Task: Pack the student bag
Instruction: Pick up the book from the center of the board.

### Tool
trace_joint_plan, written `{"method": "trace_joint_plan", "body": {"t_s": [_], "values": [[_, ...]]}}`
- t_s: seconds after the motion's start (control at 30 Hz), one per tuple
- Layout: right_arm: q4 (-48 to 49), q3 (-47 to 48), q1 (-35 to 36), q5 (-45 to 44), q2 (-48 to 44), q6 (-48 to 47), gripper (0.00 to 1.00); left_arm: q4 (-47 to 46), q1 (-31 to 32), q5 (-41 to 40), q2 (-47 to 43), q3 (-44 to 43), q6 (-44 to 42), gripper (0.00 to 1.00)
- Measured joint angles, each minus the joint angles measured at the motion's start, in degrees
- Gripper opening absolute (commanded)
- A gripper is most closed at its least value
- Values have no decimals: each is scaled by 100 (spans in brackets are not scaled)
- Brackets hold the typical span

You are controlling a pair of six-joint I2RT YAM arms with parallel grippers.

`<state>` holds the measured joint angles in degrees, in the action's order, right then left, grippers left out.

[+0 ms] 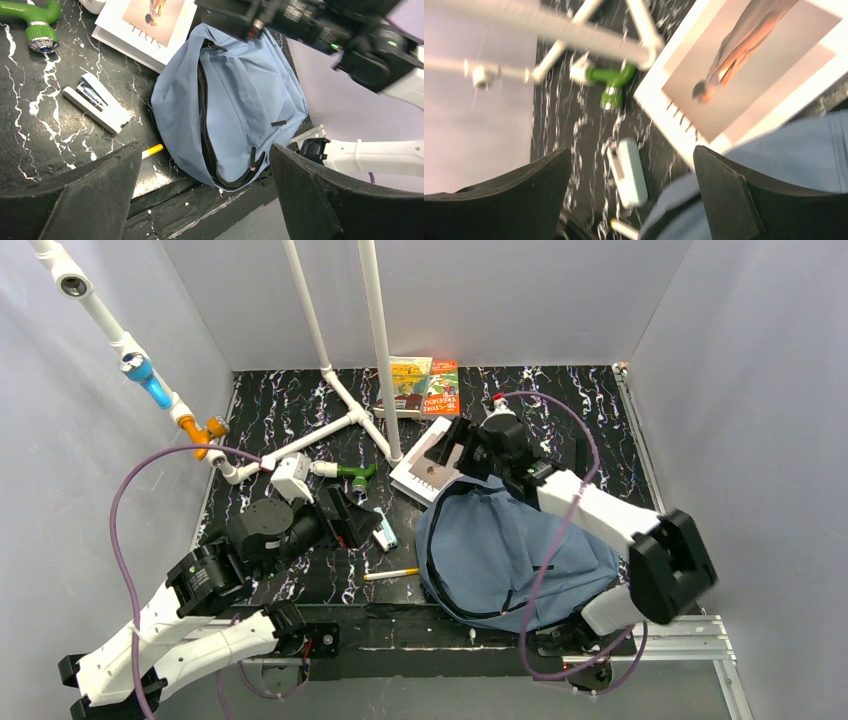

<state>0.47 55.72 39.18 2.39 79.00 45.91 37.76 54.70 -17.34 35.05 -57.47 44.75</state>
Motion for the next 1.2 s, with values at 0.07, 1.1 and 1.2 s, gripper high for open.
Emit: {"method": "trace_joint_plan", "body": {"t_s": [0.07, 1.1, 1.2], "values": [[352, 186, -199, -136, 601, 378, 98, 7, 0, 9, -72, 0, 2, 98], [-654, 5727, -754, -1078, 5799, 1574, 88, 92, 0, 81, -470, -129, -372, 98], [-820, 6218, -756, -1078, 6116, 1530, 88, 90, 0, 81, -468, -162, -391, 98]]}}
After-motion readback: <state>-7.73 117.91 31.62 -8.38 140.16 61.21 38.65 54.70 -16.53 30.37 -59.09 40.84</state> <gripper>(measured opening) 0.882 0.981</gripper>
